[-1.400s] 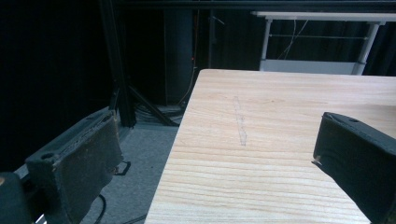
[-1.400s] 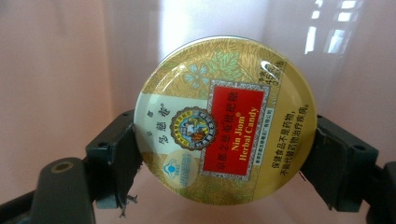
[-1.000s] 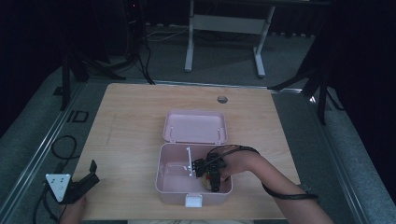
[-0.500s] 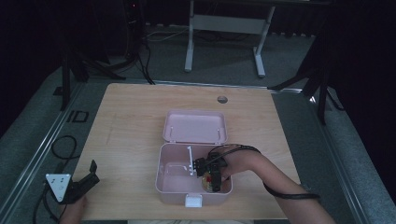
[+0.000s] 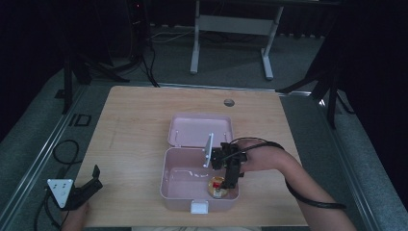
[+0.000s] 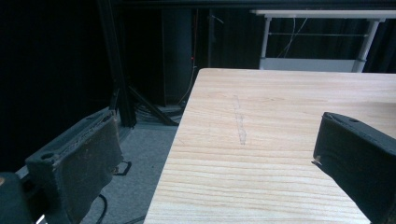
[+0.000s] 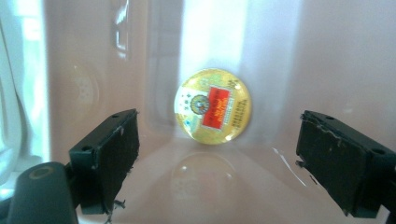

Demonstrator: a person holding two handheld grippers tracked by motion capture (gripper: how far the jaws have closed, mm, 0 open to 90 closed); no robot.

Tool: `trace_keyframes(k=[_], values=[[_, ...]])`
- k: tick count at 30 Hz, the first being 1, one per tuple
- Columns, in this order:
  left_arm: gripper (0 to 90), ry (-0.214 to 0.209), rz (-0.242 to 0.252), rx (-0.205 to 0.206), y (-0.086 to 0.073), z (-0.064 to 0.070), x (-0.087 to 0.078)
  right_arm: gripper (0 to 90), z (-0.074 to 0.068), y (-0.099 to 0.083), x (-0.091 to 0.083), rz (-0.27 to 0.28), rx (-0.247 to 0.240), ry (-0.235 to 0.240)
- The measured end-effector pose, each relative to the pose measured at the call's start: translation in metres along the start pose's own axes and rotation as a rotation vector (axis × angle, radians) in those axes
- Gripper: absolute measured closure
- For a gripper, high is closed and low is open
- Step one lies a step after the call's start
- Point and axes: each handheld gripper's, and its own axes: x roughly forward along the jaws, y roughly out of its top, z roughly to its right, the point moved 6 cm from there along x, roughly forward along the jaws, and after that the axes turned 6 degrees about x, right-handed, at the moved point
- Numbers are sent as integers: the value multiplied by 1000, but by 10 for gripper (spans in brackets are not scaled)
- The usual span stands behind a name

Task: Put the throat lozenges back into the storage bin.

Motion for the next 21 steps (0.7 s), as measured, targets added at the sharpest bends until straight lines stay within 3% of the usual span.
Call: trace_keyframes(k=[3,5,6,8,11,15,18,21], values=[[12,1,1,1,0,0,0,127,0,-6,-9,28,2,-11],[12,1,2,1,0,0,0,124,3,-12,-19,79,16,-19],[12,0,2,1,0,0,0,124,6,-19,-27,126,21,-55],[12,1,1,1,0,0,0,124,7,-22,-30,138,32,-52],[12,1,0,2,0,0,0,128,11,-41,-42,201,48,-85],[12,1,0,4,0,0,0,128,15,-57,-45,234,75,-116],[12,2,0,3,0,1,0,128,21,-81,-43,264,122,-135],[12,2,-3,6,0,0,0,129,26,-93,-39,268,160,-145]])
